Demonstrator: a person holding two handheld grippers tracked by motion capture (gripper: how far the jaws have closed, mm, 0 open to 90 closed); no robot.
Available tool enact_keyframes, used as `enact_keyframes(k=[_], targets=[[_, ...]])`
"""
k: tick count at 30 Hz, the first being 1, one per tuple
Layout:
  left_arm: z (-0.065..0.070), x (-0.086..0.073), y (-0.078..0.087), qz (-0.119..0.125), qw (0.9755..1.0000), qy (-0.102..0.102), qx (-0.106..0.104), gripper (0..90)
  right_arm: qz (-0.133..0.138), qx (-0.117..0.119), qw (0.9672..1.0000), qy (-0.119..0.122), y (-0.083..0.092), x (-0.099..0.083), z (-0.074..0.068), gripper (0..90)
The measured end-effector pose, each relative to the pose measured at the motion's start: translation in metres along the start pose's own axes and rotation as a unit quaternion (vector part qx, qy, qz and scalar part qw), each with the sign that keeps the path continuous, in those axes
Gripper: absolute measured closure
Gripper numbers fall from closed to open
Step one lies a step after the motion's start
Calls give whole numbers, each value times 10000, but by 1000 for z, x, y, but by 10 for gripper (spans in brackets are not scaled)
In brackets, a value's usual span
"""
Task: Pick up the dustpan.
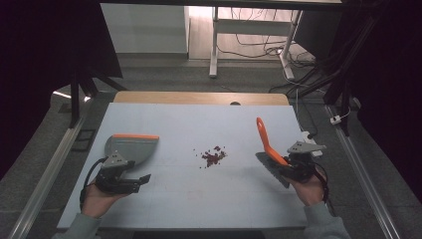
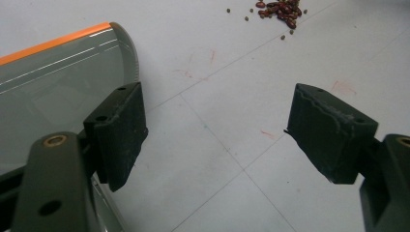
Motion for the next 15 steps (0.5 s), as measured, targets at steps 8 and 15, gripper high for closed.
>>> enact_keyframes(k=[8, 15], targets=[[2, 14, 6, -233, 9995, 84, 204, 181, 92, -10, 9999, -75, 5, -2, 6, 708], [4, 32, 9, -440, 9980, 179, 413, 175, 136, 45, 9999, -80, 8, -1, 7, 708]])
Point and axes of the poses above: each handheld gripper's, and its own axes: y roughly backward along the jaws, x roughly out of its top, z roughly to its right, the point moved 2 cm from there along -y, roughly forward along the jaws, and after that the axes turned 2 degrees about x, right-handed, at the moved point
